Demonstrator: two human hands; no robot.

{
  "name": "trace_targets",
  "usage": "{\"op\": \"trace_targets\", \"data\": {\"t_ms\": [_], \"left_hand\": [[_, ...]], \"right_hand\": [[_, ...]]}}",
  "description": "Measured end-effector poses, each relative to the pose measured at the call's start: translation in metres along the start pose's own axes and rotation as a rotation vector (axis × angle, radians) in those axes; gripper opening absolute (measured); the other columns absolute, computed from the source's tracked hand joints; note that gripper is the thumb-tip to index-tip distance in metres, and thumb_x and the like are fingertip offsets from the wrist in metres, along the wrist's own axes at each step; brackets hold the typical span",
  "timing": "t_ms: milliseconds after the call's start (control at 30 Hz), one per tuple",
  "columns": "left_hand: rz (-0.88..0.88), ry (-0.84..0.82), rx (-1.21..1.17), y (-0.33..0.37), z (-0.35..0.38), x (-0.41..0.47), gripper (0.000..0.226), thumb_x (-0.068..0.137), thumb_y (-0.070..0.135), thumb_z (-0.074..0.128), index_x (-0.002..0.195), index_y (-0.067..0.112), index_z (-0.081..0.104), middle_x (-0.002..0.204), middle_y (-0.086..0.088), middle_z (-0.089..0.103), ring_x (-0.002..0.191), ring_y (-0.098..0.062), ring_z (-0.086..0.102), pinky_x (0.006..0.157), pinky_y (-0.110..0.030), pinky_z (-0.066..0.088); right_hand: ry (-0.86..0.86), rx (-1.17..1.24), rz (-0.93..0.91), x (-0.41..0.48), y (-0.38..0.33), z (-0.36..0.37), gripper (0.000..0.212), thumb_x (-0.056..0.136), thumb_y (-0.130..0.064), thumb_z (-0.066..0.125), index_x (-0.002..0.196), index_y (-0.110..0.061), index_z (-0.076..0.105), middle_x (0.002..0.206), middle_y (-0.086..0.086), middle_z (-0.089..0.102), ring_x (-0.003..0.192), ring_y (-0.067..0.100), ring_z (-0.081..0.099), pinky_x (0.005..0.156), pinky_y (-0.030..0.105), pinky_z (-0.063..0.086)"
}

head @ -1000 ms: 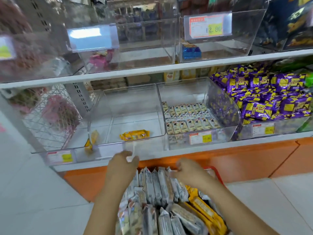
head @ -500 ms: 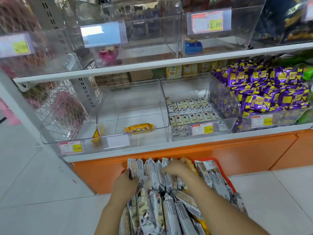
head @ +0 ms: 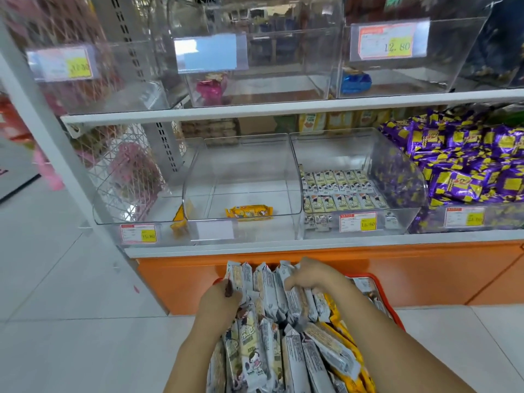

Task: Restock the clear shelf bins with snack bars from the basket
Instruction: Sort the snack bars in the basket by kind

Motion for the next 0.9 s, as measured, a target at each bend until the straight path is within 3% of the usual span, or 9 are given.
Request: {"op": "trace_targets", "data": {"t_ms": [100,167,233,300,400,467,633,767,900], "left_hand": [[0.076,0.15,-0.064,0.014,-0.013,-0.007,0.028,0.097,0.021,0.049,0.121,0.01,0.058,0.11,-0.002,0.064,0.1,-0.018,0.061,0.081,-0.025,0.046],[0.163,0.145,-0.212,0.034,-0.019,-0.016,0.032,0.096,0.021,0.053,0.127,0.015,0.059,0.122,0.001,0.063,0.108,-0.015,0.058,0.083,-0.019,0.044],[0.205,-0.013,-0.355,0.054,-0.016,-0.023,0.025,0.093,0.027,0.058,0.117,0.024,0.065,0.113,0.009,0.066,0.1,-0.009,0.061,0.08,-0.015,0.045],[0.135,-0.292,-0.556,0.073,-0.002,-0.033,0.025,0.088,0.042,0.062,0.11,0.03,0.067,0.113,0.009,0.068,0.103,-0.008,0.065,0.092,-0.026,0.048],[0.042,-0.619,-0.801,0.102,0.023,-0.046,0.035,0.088,0.042,0.057,0.111,0.017,0.067,0.112,0.001,0.07,0.106,-0.019,0.066,0.097,-0.041,0.05],[0.011,-0.677,-0.915,0.121,0.031,-0.05,0.032,0.091,0.032,0.055,0.11,0.008,0.066,0.105,0.004,0.072,0.1,-0.018,0.068,0.096,-0.044,0.05],[0.08,-0.507,-0.842,0.139,0.045,-0.039,0.03,0.085,0.027,0.064,0.109,0.01,0.068,0.102,0.006,0.073,0.091,-0.003,0.068,0.084,-0.035,0.056],[0.079,-0.317,-0.719,0.146,0.055,-0.03,0.047,0.078,0.031,0.076,0.105,-0.001,0.055,0.095,-0.006,0.054,0.084,-0.015,0.062,0.06,-0.019,0.052],[0.2,-0.202,-0.489,0.165,0.056,-0.029,0.041,0.08,0.037,0.072,0.11,0.02,0.05,0.099,0.007,0.062,0.087,-0.011,0.064,0.069,-0.03,0.055]], "right_hand": [[-0.019,0.154,-0.074,-0.024,0.008,-0.02,0.075,0.082,-0.027,0.073,0.142,-0.005,0.033,0.13,0.011,0.049,0.108,0.023,0.057,0.088,0.034,0.054],[-0.103,0.372,-0.176,-0.049,0.015,-0.034,0.061,0.084,-0.014,0.071,0.137,-0.005,0.042,0.127,0.013,0.055,0.101,0.019,0.061,0.078,0.027,0.056],[-0.182,0.592,-0.31,-0.072,0.024,-0.046,0.049,0.084,-0.006,0.069,0.13,-0.01,0.051,0.116,0.009,0.063,0.095,0.015,0.065,0.068,0.021,0.053],[-0.238,0.805,-0.456,-0.087,0.03,-0.056,0.05,0.077,-0.007,0.074,0.124,-0.011,0.056,0.107,0.008,0.065,0.093,0.018,0.066,0.072,0.025,0.053],[-0.23,0.995,-0.601,-0.092,0.039,-0.073,0.071,0.059,-0.018,0.086,0.121,0.0,0.056,0.11,0.018,0.068,0.101,0.03,0.066,0.079,0.034,0.055],[-0.223,1.035,-0.636,-0.094,0.041,-0.08,0.079,0.059,-0.025,0.089,0.125,0.003,0.054,0.119,0.023,0.064,0.107,0.035,0.063,0.082,0.039,0.054],[-0.163,1.135,-0.588,-0.091,0.05,-0.082,0.042,0.09,-0.009,0.061,0.129,0.002,0.052,0.126,0.024,0.06,0.117,0.036,0.058,0.088,0.037,0.052],[0.047,1.139,-0.502,-0.098,0.049,-0.075,0.021,0.095,-0.005,0.049,0.109,-0.013,0.063,0.108,0.008,0.072,0.102,0.015,0.068,0.077,0.022,0.054],[0.235,0.965,-0.449,-0.1,0.049,-0.071,0.015,0.092,-0.023,0.06,0.104,-0.029,0.067,0.123,0.011,0.063,0.122,0.02,0.055,0.108,0.039,0.04]]}}
Point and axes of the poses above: each hand's wrist, its own x-axis towards the middle knuckle, its own z-axis out of the palm, y = z × x, the point moved 3 cm from there along x, towards the middle knuckle
